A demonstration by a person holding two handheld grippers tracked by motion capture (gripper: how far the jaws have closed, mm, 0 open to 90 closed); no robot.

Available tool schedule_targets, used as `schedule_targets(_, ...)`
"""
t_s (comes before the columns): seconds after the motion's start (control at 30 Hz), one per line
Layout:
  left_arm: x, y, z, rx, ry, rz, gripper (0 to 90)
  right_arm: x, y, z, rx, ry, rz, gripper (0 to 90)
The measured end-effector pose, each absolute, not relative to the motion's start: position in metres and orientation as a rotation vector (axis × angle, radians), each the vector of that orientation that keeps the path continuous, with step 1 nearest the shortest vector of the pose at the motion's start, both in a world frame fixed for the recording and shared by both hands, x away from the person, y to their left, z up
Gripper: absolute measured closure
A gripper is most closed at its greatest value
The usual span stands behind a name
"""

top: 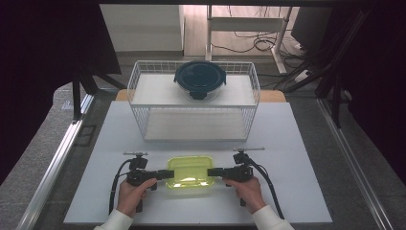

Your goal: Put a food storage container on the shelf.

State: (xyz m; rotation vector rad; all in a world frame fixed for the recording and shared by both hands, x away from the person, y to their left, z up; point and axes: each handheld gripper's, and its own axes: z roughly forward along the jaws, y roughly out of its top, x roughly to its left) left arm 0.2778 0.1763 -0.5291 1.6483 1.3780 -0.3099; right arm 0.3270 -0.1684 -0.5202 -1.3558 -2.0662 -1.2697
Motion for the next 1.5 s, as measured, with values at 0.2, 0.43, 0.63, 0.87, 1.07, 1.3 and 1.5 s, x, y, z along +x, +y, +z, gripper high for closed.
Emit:
schedule_targets(0.2, 0.277, 0.179, -0.528, 1.632, 1.382, -0.298, 74.2, 0.326, -0.171, -0.518, -1.377, -2.056, -1.269, 74.6)
schedule_targets(0.43, 0.273, 0.180, -0.524, 1.628, 1.354, -0.282, 77.0, 0.324, -0.172, -0.515, -1.360, -2.056, -1.284, 77.4)
schedule_targets(0.63, 0.269, 0.179, -0.518, 1.622, 1.326, -0.285, 77.5, 0.322, -0.176, -0.508, -1.341, -2.085, -1.314, 78.1)
schedule_targets(0.87, 0.263, 0.178, -0.502, 1.625, 1.292, -0.244, 77.4, 0.318, -0.178, -0.496, -1.304, -2.112, -1.366, 78.5)
schedule_targets(1.07, 0.259, 0.179, -0.493, 1.622, 1.267, -0.229, 77.4, 0.315, -0.179, -0.489, -1.276, -2.123, -1.402, 78.6)
schedule_targets(1.3, 0.259, 0.179, -0.482, 1.624, 1.241, -0.208, 77.4, 0.314, -0.180, -0.479, -1.251, -2.136, -1.442, 78.7)
schedule_targets(1.5, 0.265, 0.178, -0.479, 1.634, 1.249, -0.203, 77.8, 0.316, -0.179, -0.474, -1.250, -2.156, -1.453, 78.8)
